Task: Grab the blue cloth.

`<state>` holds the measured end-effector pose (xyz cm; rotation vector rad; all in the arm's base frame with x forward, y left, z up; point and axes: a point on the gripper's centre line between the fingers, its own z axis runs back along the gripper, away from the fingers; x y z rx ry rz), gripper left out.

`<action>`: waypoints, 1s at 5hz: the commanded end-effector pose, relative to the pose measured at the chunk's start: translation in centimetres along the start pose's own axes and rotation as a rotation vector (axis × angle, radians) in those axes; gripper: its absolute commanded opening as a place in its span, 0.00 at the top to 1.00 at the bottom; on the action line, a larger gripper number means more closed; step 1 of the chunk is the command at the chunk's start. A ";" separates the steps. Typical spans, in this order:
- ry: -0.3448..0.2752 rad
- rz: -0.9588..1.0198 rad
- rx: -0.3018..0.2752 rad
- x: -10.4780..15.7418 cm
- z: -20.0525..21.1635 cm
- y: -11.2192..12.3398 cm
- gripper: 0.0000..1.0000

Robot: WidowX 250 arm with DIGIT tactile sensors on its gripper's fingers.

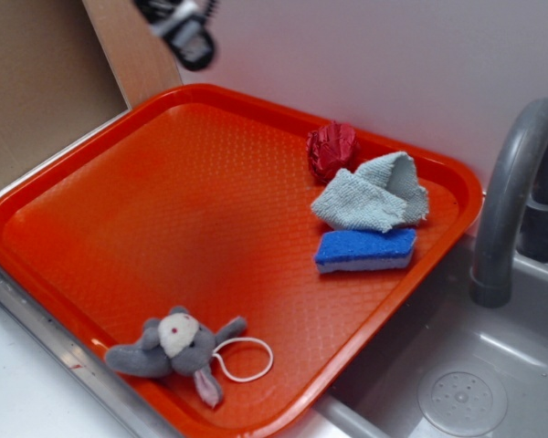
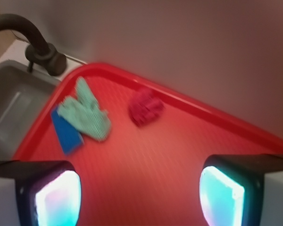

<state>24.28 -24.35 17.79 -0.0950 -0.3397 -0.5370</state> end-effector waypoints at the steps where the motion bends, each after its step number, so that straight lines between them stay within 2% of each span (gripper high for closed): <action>1: 0.011 -0.086 -0.022 2.8 -6.5 -3.7 0.00; 3: 0.002 -0.192 -0.161 3.6 -11.0 -5.9 0.00; 4: 0.004 -0.225 -0.201 4.0 -12.4 -6.9 0.00; 5: 0.000 -0.231 -0.186 4.1 -12.6 -7.2 1.00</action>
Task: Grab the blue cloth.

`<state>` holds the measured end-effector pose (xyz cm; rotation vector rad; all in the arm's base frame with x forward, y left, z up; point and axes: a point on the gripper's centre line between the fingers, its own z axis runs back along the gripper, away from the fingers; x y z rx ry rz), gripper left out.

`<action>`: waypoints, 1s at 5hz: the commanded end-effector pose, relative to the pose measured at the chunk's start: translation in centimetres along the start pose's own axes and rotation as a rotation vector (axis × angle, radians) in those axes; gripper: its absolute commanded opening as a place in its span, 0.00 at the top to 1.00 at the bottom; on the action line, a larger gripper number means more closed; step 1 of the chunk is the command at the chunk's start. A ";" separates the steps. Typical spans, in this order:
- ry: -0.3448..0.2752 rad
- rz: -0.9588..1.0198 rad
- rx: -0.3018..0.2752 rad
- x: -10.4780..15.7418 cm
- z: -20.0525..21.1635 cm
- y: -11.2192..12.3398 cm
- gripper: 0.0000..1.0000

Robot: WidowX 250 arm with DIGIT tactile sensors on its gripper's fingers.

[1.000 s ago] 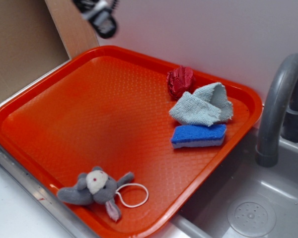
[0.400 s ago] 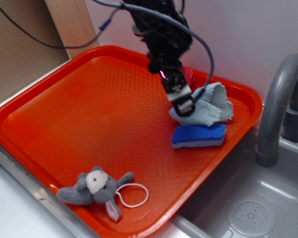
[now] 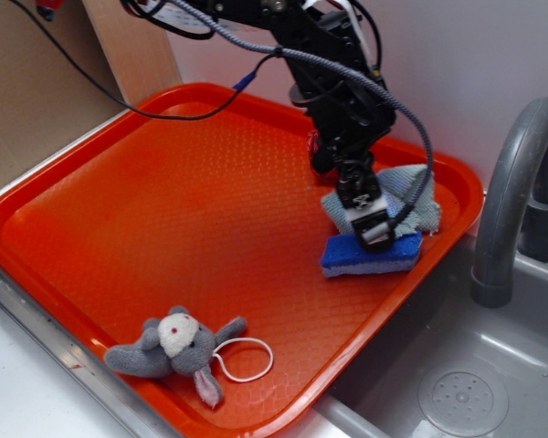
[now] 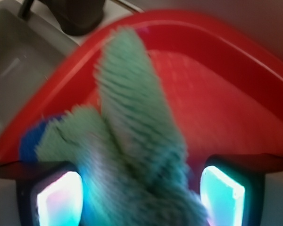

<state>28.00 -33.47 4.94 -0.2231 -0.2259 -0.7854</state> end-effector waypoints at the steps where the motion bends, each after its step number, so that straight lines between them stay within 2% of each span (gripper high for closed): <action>1: -0.047 -0.013 0.040 0.7 2.2 -1.7 1.00; 2: -0.008 0.012 0.069 0.2 3.2 -1.7 1.00; 3: 0.007 0.063 0.151 0.1 5.9 -1.5 1.00; 4: 0.018 0.156 0.237 -0.5 10.6 -0.6 1.00; 5: -0.005 0.266 0.291 -2.4 14.8 0.5 1.00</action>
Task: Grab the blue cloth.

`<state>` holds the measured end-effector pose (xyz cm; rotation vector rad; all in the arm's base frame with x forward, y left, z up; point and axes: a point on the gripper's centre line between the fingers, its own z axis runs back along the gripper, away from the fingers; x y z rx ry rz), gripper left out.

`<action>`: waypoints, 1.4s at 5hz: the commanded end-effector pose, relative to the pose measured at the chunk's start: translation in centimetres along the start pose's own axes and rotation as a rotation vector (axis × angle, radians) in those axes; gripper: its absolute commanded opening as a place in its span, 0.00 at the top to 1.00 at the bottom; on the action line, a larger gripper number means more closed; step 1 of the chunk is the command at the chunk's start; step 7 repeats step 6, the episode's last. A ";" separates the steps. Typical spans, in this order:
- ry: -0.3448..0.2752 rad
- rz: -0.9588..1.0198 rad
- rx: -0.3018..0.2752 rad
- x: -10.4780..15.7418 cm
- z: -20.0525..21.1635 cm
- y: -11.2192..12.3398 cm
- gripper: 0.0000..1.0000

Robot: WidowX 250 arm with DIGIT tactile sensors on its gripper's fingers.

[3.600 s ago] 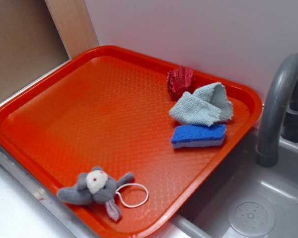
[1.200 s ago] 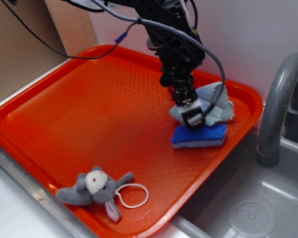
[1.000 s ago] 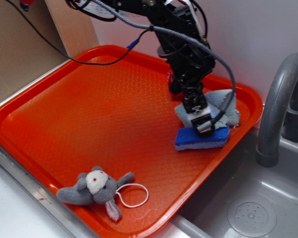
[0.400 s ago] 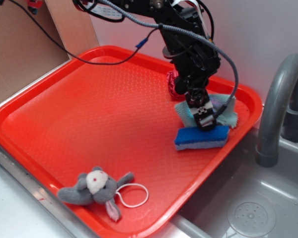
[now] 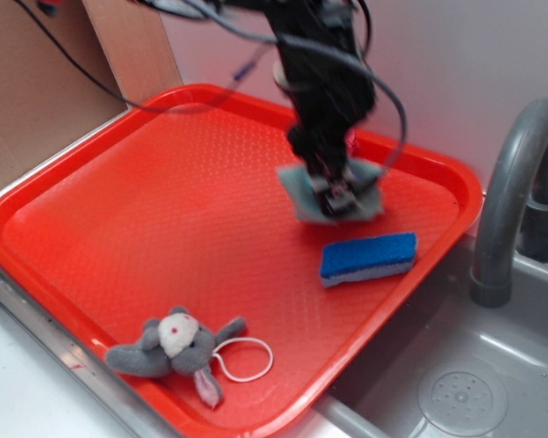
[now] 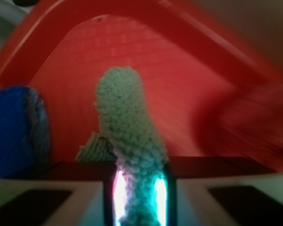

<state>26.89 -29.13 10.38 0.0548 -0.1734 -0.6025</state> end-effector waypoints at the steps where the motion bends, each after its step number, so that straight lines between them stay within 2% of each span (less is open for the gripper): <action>1: -0.123 0.251 0.017 -4.6 10.5 3.9 1.00; 2: -0.134 0.388 0.024 -8.3 12.7 6.8 1.00; 3: -0.136 0.508 0.057 -11.6 14.8 9.1 1.00; 4: -0.107 0.594 0.099 -14.4 15.7 10.8 1.00; 5: -0.098 0.631 0.132 -15.4 15.6 11.3 1.00; 6: -0.092 0.684 0.098 -16.6 16.0 12.0 1.00; 7: -0.092 0.684 0.098 -16.6 16.0 12.0 1.00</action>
